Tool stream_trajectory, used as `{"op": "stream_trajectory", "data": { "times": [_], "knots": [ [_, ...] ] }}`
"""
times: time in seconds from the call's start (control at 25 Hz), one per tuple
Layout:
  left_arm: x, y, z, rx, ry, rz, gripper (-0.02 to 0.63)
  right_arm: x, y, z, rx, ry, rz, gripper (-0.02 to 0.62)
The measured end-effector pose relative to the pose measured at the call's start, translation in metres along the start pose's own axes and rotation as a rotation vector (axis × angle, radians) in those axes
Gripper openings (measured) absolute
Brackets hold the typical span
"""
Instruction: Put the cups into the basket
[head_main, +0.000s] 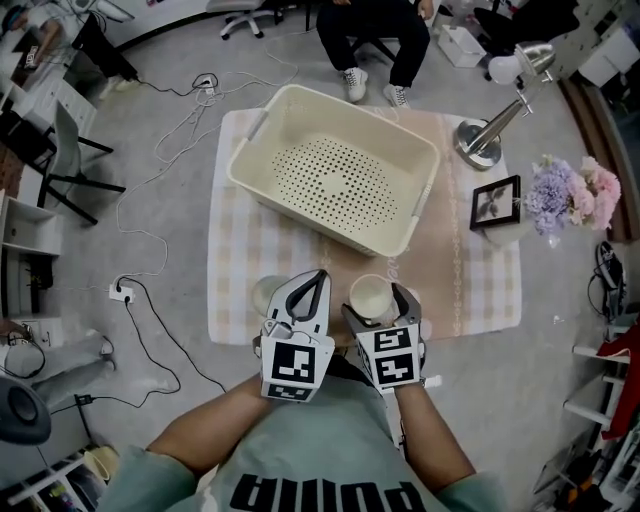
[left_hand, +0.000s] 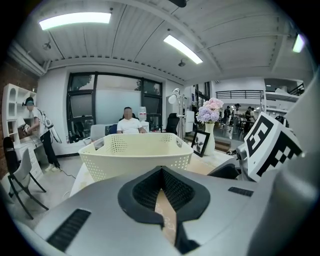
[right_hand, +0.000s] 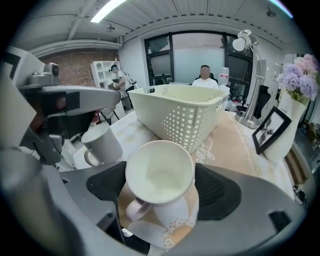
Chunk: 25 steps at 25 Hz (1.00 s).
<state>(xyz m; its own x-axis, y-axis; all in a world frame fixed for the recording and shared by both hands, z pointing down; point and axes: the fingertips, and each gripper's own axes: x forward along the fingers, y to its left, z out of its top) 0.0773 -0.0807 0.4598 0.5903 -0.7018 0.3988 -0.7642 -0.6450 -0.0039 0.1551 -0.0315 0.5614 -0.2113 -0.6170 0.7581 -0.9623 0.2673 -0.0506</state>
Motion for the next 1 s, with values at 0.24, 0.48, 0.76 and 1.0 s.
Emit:
{"op": "stream_trajectory", "data": {
  "times": [0.24,0.48,0.76,1.0],
  "knots": [
    [0.001,0.005,0.0,-0.002,0.005,-0.008,0.008,0.011,0.006,-0.002,-0.007,0.011,0.006,0.4],
    [0.0,0.01,0.001,-0.007,0.005,-0.01,0.008,0.012,0.004,-0.003,-0.012,0.008,-0.004,0.399],
    [-0.003,0.014,0.006,-0.018,-0.008,-0.006,0.008,-0.004,0.006,0.012,-0.038,-0.017,0.007,0.4],
    [-0.007,0.021,0.018,-0.024,-0.032,0.006,0.008,-0.037,0.019,0.044,-0.043,-0.067,0.038,0.4]
  ]
}}
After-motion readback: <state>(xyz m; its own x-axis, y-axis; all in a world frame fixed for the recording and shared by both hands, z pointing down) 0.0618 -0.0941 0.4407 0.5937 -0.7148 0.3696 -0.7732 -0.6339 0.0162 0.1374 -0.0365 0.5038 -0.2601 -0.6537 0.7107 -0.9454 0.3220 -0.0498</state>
